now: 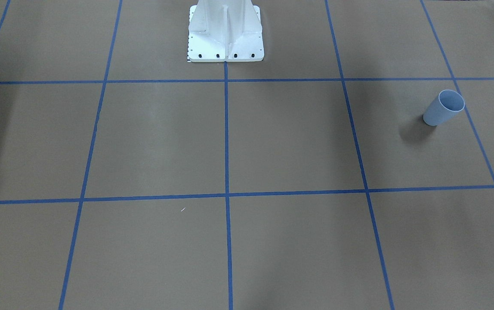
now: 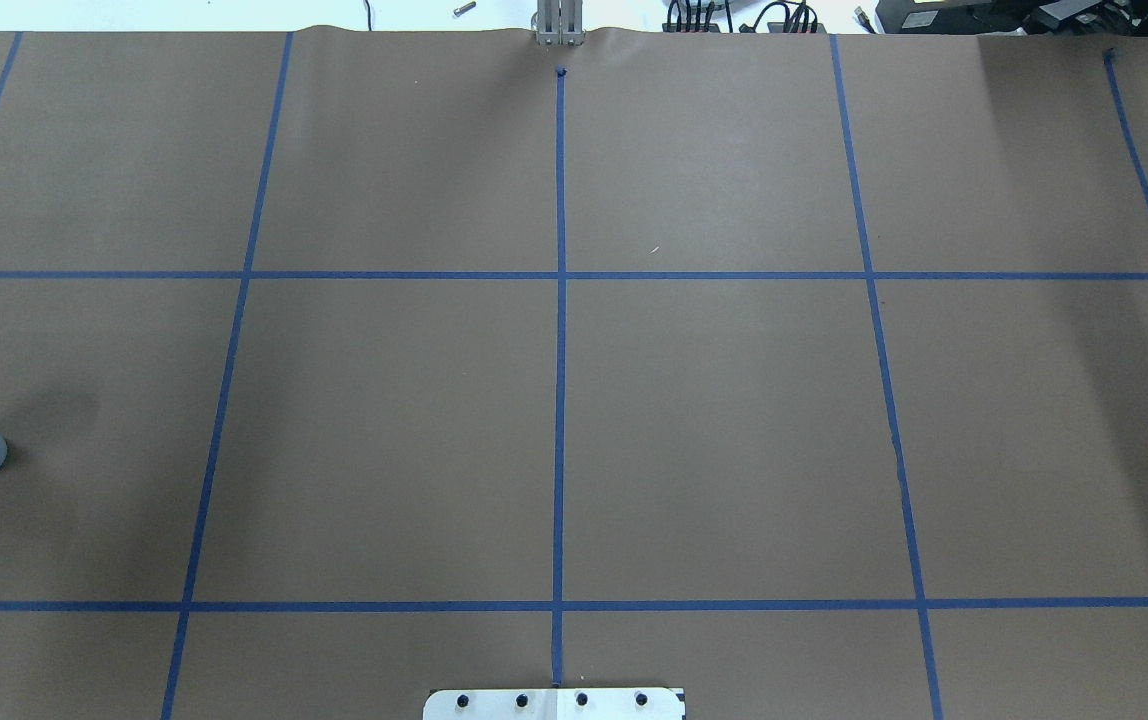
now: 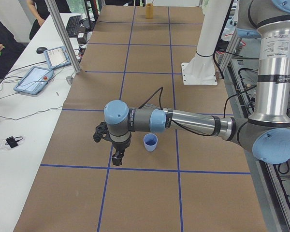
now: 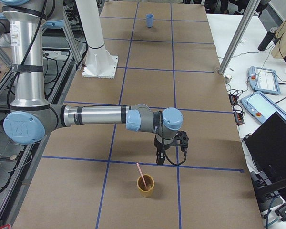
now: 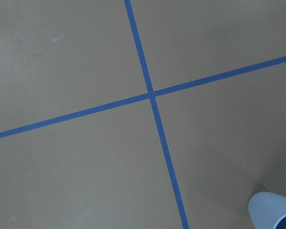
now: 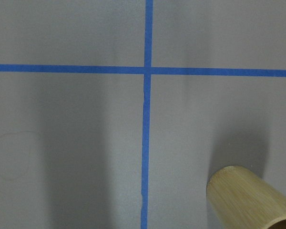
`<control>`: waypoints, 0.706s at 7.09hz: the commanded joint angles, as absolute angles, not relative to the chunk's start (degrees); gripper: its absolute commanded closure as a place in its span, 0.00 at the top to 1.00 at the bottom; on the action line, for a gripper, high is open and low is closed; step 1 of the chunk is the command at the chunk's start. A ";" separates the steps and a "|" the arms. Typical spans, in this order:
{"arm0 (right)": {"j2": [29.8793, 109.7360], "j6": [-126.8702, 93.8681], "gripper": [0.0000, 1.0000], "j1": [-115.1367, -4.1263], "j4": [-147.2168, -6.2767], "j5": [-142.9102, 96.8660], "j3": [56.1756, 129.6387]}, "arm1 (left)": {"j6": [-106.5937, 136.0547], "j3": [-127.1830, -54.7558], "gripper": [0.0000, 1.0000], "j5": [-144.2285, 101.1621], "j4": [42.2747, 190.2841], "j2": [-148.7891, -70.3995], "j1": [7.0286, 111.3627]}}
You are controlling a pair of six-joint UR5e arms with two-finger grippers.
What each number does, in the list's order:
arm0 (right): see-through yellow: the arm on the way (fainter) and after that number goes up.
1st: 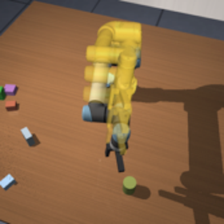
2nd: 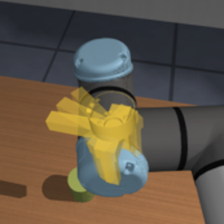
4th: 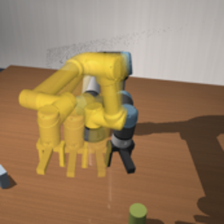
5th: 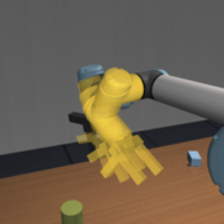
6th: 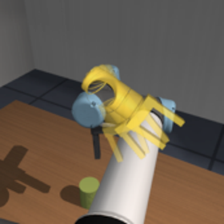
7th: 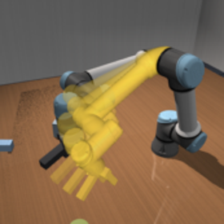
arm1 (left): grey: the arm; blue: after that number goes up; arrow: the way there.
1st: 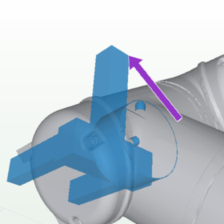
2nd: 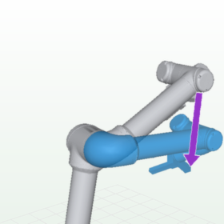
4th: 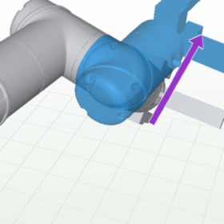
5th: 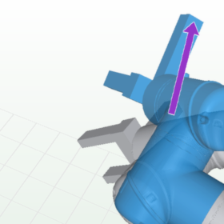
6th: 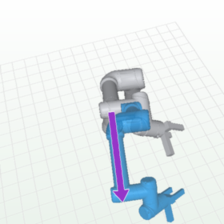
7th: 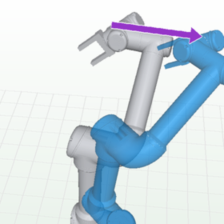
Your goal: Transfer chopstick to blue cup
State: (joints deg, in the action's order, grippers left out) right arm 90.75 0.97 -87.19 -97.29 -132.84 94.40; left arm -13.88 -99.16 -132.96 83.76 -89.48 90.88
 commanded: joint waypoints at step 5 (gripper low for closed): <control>90.70 0.88 1.00 -87.19 -97.29 -132.98 94.39 | -13.71 -99.05 0.98 -132.54 83.76 -89.56 90.88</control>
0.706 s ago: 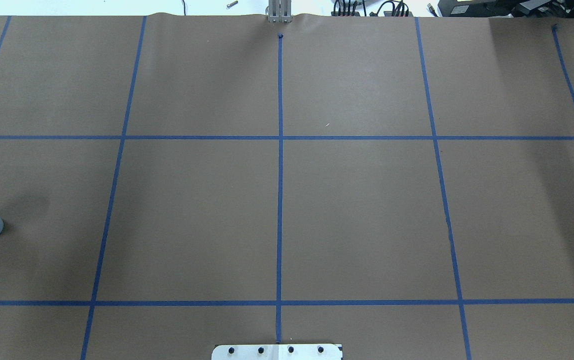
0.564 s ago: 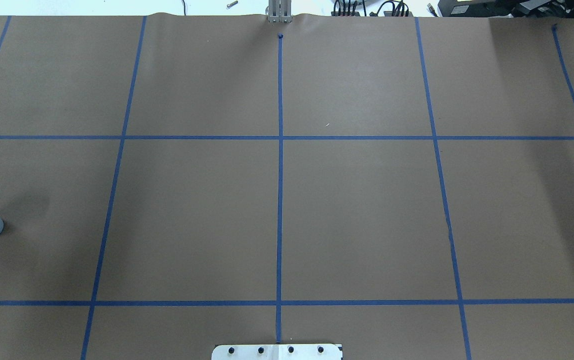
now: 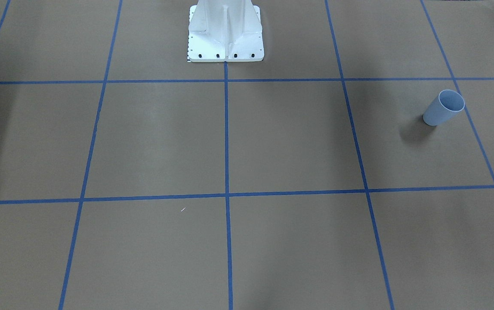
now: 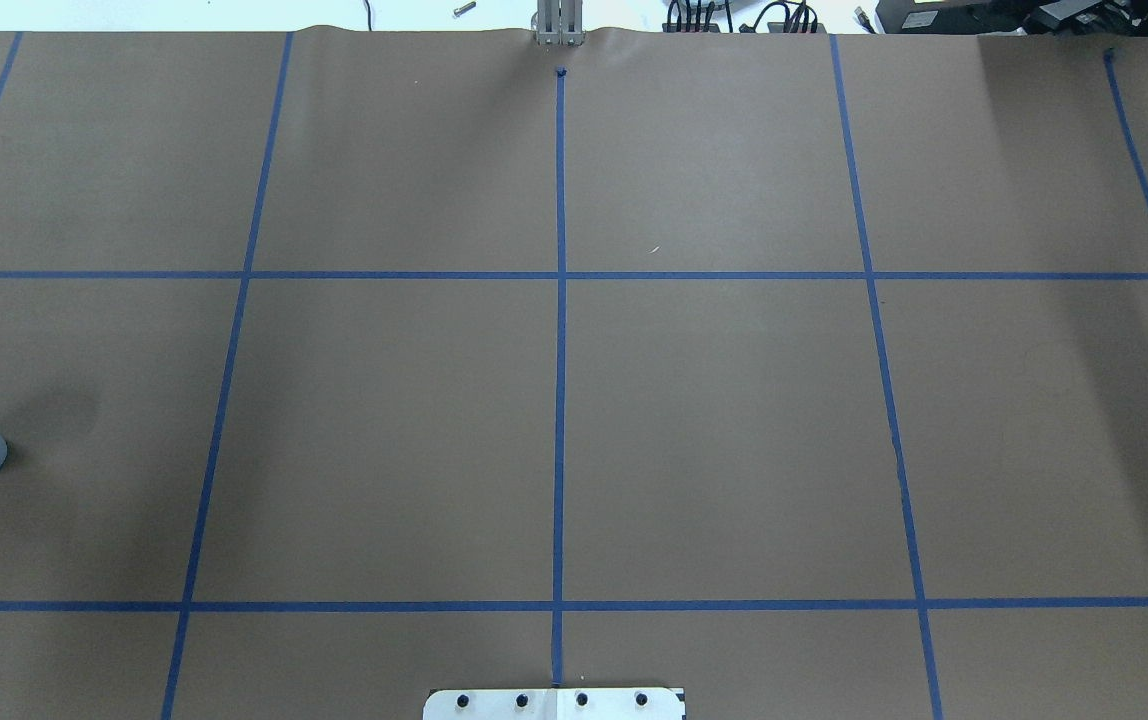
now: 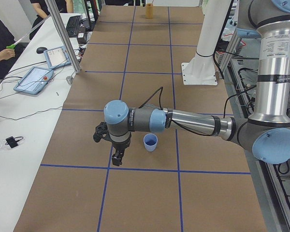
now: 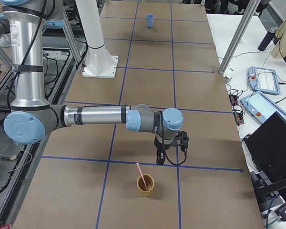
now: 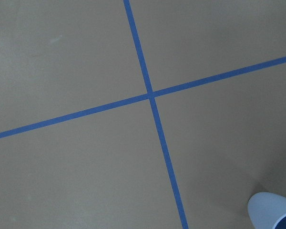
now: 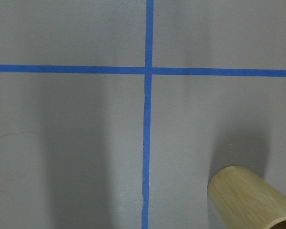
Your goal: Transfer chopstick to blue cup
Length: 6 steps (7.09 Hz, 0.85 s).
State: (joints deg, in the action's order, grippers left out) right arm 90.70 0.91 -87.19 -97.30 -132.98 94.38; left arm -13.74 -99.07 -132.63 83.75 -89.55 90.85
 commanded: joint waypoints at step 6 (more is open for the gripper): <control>90.70 0.88 1.00 -87.19 -97.29 -132.89 94.83 | -13.71 -99.31 0.98 -132.54 83.85 -89.21 90.97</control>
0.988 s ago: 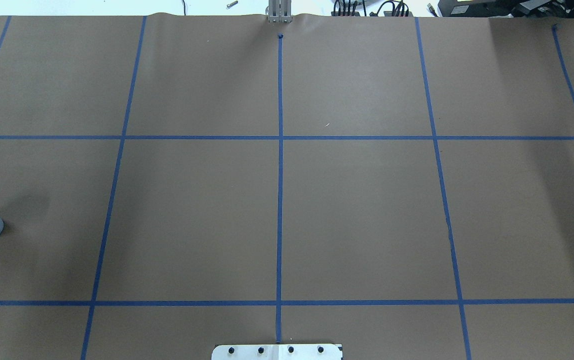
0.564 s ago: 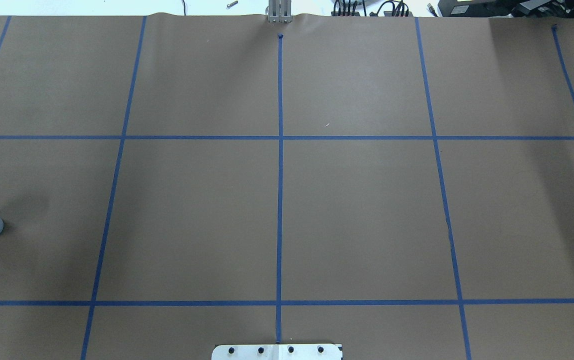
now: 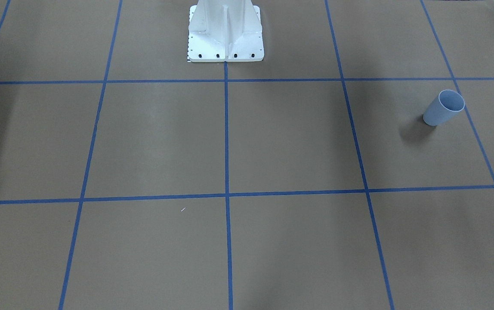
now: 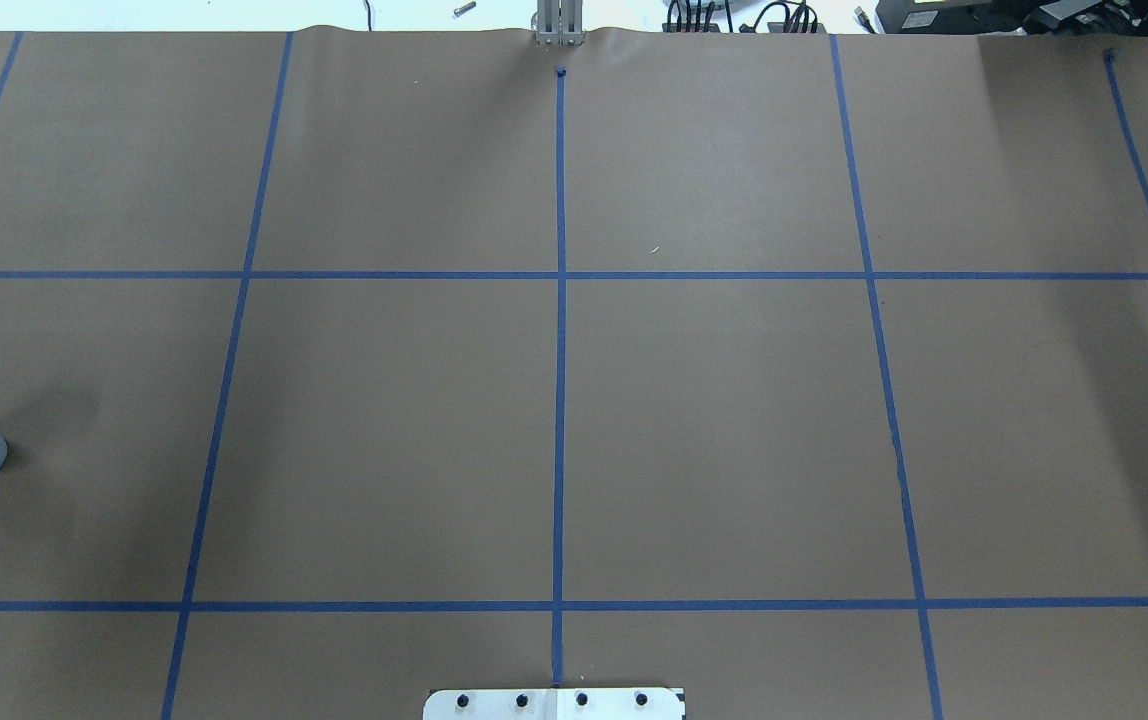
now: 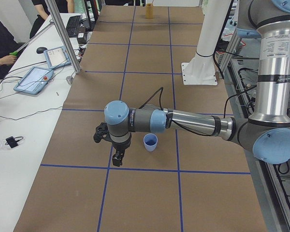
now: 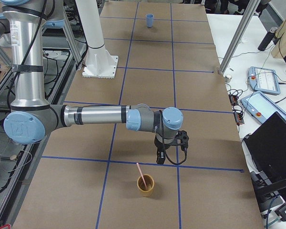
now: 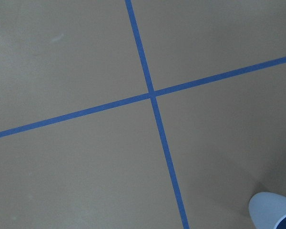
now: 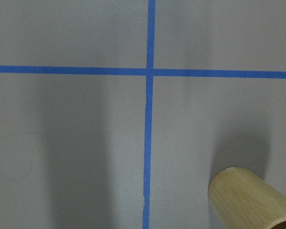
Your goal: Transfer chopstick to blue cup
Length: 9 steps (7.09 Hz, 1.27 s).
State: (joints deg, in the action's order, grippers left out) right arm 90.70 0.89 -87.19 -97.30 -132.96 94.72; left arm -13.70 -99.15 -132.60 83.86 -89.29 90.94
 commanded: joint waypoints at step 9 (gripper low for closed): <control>89.21 0.97 1.00 -86.75 -96.42 -135.09 98.09 | 11.30 -109.34 0.98 -136.06 98.51 -78.39 80.34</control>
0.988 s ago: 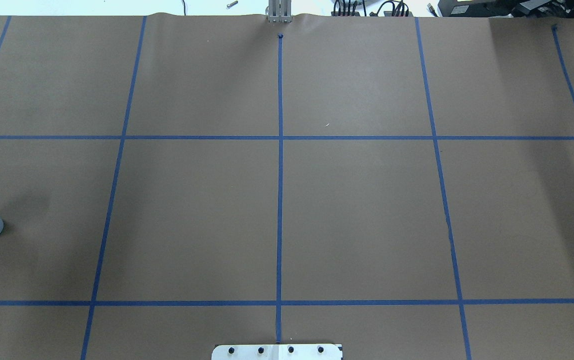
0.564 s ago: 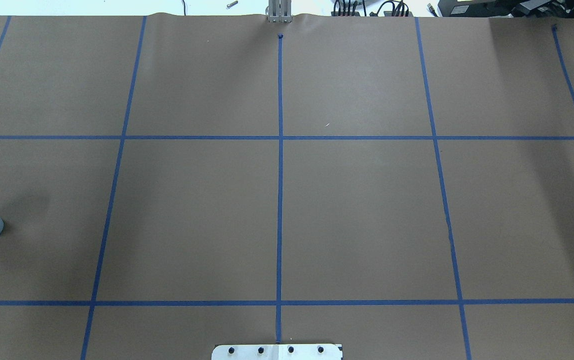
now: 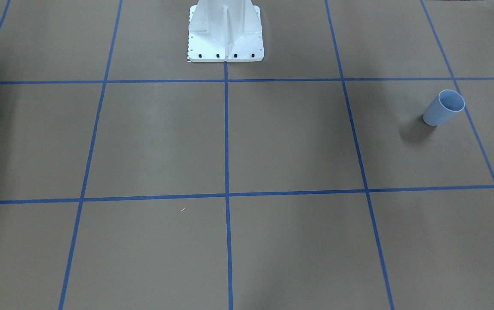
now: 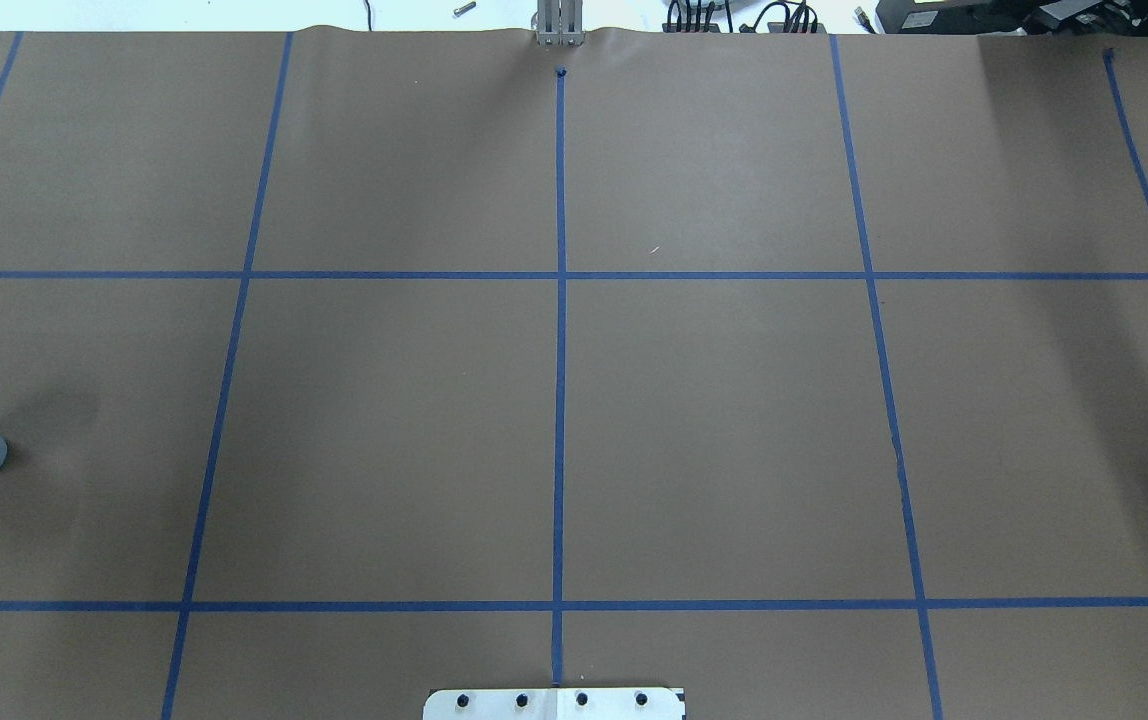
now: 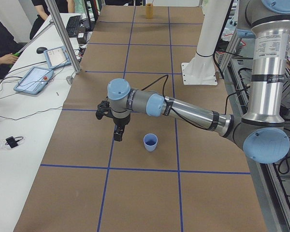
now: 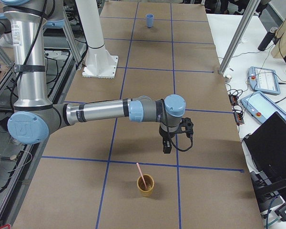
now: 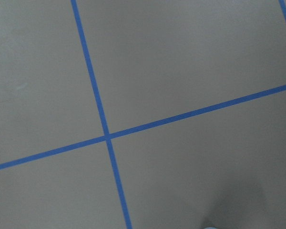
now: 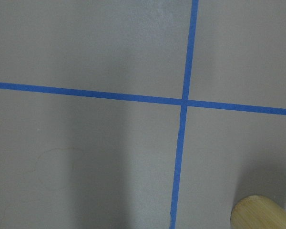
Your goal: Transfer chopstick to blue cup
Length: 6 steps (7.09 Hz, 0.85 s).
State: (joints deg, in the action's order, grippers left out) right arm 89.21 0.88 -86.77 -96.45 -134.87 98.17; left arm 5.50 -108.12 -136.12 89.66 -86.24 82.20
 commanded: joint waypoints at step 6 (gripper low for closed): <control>89.03 -1.48 1.00 -86.66 -96.50 -135.17 98.17 | 36.65 -98.55 0.98 -132.10 124.89 -75.92 69.26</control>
State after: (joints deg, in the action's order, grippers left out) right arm 89.09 -0.25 -86.66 -96.43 -134.99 98.11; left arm 35.56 -102.00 -132.68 124.11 -73.36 70.17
